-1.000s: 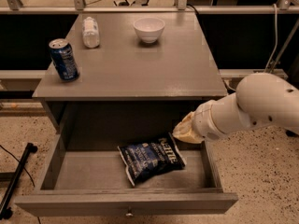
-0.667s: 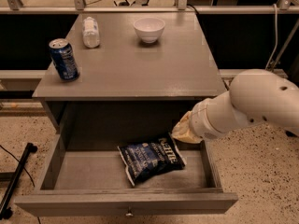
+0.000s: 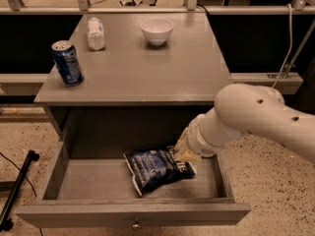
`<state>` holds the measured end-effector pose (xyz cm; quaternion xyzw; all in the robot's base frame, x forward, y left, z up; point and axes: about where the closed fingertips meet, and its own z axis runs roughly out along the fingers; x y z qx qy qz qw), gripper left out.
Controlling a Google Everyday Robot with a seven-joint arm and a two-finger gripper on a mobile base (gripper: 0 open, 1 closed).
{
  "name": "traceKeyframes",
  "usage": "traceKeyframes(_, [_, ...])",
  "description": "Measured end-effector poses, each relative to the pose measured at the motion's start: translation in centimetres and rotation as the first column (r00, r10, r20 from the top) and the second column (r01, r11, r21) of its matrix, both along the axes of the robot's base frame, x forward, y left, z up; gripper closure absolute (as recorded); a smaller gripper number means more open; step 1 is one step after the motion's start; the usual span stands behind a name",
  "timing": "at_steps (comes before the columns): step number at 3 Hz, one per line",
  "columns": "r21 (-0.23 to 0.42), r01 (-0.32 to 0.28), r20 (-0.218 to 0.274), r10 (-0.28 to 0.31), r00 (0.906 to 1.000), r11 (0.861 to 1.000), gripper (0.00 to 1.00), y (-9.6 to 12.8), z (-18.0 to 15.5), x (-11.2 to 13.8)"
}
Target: Pick blue chip bag from top drawer and place on counter
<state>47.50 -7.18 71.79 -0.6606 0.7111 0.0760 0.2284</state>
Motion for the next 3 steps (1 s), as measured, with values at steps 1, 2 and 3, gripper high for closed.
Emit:
traceKeyframes(1, [0.006,-0.011,-0.026,0.012,0.9996,1.000,0.04,0.8,-1.7,0.1])
traceKeyframes(2, [0.014,-0.025,-0.055,0.025,0.9982,1.000,0.00,1.9,-3.8,0.1])
traceKeyframes(3, [0.009,-0.024,-0.083,0.025,0.9962,1.000,0.00,2.4,-6.4,0.1])
